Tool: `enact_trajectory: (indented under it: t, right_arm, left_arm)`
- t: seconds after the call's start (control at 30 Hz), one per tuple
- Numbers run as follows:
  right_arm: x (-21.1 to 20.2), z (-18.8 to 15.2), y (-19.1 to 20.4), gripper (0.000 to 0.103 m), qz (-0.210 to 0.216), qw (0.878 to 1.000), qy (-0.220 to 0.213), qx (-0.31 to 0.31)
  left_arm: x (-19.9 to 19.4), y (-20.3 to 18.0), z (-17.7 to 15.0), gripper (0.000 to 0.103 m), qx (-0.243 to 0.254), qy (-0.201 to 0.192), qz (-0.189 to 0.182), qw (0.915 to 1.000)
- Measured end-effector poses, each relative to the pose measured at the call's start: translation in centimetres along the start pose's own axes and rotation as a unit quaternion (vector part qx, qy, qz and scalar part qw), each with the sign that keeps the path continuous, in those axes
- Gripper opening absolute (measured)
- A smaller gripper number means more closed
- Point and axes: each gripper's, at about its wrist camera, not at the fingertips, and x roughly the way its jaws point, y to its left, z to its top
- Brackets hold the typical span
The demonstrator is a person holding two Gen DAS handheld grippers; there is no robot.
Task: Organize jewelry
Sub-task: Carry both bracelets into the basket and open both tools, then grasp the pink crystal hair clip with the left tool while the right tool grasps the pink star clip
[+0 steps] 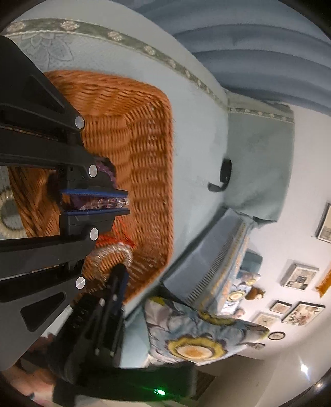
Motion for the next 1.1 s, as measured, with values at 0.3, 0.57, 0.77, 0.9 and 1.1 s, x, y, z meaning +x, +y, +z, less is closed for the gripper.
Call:
enact_trajectory:
  t: [0.3,0.57,0.77,0.9,1.1]
  right_arm:
    - [0.8,-0.4,0.2,0.008,-0.006,1.0,0.016,0.003]
    - [-1.8,-0.9,-0.9,0.009,0.009,1.0,0.01,0.02]
    - [-5.9,-3.2,-1.6,0.009,0.039,0.998,0.001,0.045]
    - [-8.7,-6.6,-1.7,0.024,0.061,0.996,-0.007,0.067]
    - [-10.1,-12.2,0.2,0.05,0.067,0.996,0.001,0.057]
  left_arm:
    - [-1.0,0.0,-0.7,0.023,0.019,-0.003,0.022,0.9996]
    - [-6.4,1.0,-1.4,0.041,-0.016,-0.039,0.005,0.9991]
    - [-12.0,1.4,-4.0,0.047,-0.028,-0.049,0.016,0.9983]
    - [-15.3,1.9,-7.2,0.051,-0.045,-0.042,0.033,0.9975]
    - [-16.5,2.8,-11.8,0.056,-0.079,-0.019,0.036,0.9961]
